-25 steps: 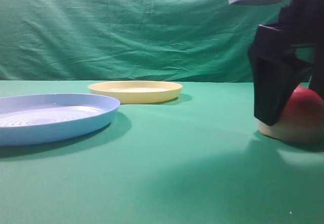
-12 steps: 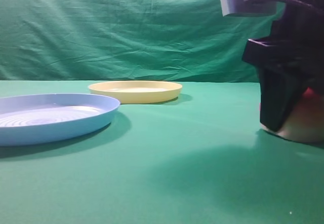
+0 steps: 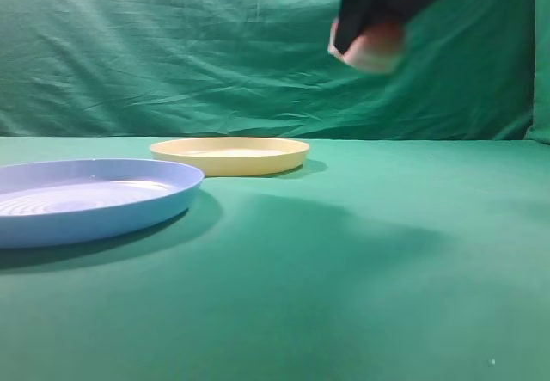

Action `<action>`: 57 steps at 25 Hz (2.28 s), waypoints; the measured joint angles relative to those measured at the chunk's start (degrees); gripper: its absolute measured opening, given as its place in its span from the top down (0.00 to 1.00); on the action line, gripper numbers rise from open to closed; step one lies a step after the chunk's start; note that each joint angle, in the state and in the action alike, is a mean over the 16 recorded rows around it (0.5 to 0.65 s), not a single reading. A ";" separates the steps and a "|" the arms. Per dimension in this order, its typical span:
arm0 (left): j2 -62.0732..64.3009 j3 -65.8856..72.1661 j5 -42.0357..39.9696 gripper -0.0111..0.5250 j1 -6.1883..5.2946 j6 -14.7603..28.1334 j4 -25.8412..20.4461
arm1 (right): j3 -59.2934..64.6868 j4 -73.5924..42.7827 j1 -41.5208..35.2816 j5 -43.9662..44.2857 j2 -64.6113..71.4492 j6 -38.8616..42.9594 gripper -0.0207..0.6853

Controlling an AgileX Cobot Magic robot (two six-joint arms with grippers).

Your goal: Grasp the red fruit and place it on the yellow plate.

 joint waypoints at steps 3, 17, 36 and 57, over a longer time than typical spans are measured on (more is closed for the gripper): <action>0.00 0.00 0.00 0.69 0.00 0.00 0.00 | -6.28 0.30 0.48 0.32 5.93 -0.65 0.70; 0.00 0.00 0.00 0.69 0.00 0.00 0.00 | -17.19 1.77 1.80 1.00 17.38 -2.78 0.23; 0.00 0.00 0.00 0.69 0.00 0.00 0.00 | -17.48 -1.06 1.80 28.32 -8.02 -0.80 0.85; 0.00 0.00 0.00 0.69 0.00 0.00 0.00 | 47.30 2.04 1.80 3.49 -66.77 -0.06 0.97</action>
